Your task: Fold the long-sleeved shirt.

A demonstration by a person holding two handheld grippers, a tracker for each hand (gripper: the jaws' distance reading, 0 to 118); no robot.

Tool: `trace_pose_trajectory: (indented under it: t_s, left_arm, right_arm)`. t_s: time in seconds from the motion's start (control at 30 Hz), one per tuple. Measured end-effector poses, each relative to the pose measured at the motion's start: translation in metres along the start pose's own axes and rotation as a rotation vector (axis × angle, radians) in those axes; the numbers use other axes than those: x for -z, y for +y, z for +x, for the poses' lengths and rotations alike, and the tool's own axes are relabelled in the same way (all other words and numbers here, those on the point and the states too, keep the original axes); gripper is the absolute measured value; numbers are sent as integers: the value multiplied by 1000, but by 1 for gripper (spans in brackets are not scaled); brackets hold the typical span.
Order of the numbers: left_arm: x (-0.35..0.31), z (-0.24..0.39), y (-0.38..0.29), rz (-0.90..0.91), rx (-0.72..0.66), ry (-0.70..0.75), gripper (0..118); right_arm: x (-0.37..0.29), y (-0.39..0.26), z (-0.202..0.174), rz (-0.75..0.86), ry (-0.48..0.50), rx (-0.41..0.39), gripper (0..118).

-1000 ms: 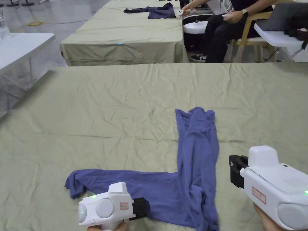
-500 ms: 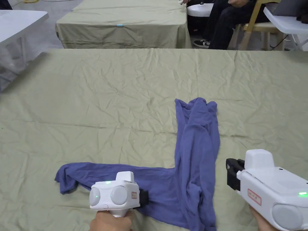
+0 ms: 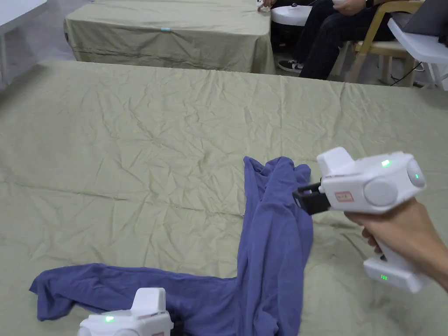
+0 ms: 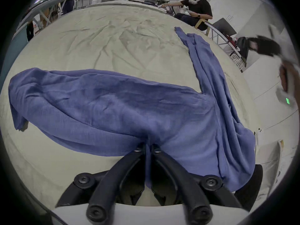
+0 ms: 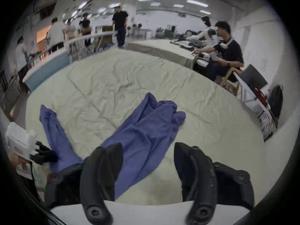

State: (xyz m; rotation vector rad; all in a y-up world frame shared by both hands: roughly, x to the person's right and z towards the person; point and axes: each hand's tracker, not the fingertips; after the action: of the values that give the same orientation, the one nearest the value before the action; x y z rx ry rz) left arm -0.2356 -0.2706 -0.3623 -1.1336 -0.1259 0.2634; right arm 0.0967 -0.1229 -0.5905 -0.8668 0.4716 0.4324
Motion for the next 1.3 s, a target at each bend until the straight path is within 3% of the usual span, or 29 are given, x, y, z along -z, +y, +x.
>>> trace_pose_trajectory:
  t_s: [0.17,0.3,0.4,0.53,0.57,0.63,0.7,0.8,0.93,1.3]
  left_arm:
    - [1,0,5,-17,-7,-4,5]
    - [1,-1,9,-35,-16,-13,5]
    - [1,0,10,-39,-21,-13,5]
    - [1,2,11,-45,-16,-11,5]
    - [1,2,11,-46,-15,-11,5]
    - [1,2,10,-45,-13,-12,5]
    - [1,3,10,-40,-12,-12,5]
    - [-4,7,5,-16,-1,-6,5]
    - [-16,10,2,15,12,2,5]
    - [-98,3,41,260,76,1,5]
  right_arm:
    - [94,56,52,-89,57,71,70]
    - [162,89,73,-163,35,93,69]
    - [198,96,77,-239,15,164,62]
    - [222,93,73,-305,10,127,51]
    - [224,91,72,-324,40,147,42]
    - [216,90,68,-273,50,177,21]
    - [201,89,62,-232,0,158,13]
    - [172,89,53,-164,-62,66,11]
    - [107,89,54,-52,-63,149,10]
    - [-133,64,51,211,-162,172,10]
